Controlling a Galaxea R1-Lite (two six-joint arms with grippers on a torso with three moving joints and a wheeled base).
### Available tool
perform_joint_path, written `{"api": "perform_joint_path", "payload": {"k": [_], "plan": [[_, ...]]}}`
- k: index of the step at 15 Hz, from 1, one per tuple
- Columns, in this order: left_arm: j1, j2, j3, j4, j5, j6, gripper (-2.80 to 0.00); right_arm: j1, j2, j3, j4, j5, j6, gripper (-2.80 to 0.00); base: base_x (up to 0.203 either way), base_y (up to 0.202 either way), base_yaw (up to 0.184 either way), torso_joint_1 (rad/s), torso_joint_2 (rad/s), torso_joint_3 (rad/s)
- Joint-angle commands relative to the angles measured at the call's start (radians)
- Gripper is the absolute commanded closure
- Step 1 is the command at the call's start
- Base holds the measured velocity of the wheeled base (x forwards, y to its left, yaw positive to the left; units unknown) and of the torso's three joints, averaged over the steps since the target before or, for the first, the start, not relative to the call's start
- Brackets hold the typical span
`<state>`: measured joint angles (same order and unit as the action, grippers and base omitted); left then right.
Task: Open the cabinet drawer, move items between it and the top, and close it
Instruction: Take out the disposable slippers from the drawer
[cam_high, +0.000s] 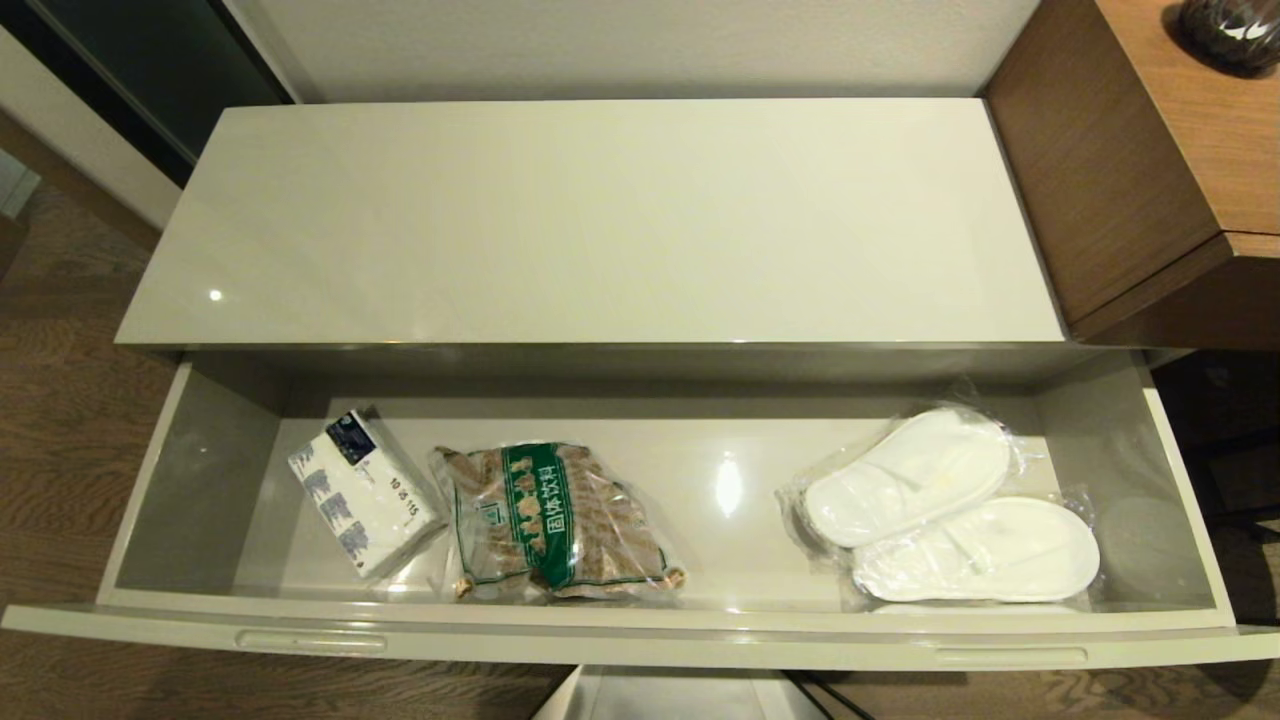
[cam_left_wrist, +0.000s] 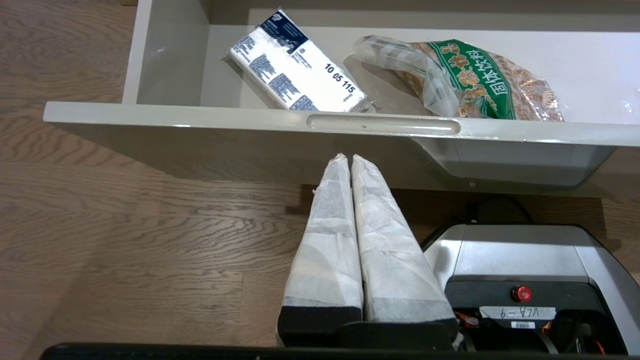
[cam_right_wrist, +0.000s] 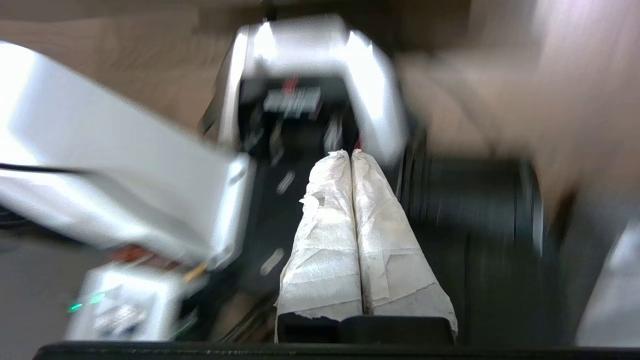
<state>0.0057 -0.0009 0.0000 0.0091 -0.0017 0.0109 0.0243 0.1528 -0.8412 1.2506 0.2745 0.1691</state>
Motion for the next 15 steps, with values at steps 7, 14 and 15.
{"api": "perform_joint_path", "payload": {"k": [7, 14, 15], "plan": [[0.0, 0.0, 0.0, 0.0, 0.0, 0.0, 0.0, -0.02, -0.178, 0.71, -1.118, -0.175, -0.09, 0.0, 0.0, 0.0, 0.0, 0.0, 0.0, 0.0], [0.0, -0.001, 0.0, 0.0, 0.0, 0.0, 0.0, -0.021, -0.179, 0.844, -1.291, -0.279, -0.171, 0.0, 0.0, 0.0, 0.0, 0.0, 0.0, 0.0], [0.002, -0.001, 0.0, 0.0, 0.0, 0.0, 0.0, -0.021, -0.179, 0.844, -1.254, -0.286, -0.171, 0.0, 0.0, 0.0, 0.0, 0.0, 0.0, 0.0]]}}
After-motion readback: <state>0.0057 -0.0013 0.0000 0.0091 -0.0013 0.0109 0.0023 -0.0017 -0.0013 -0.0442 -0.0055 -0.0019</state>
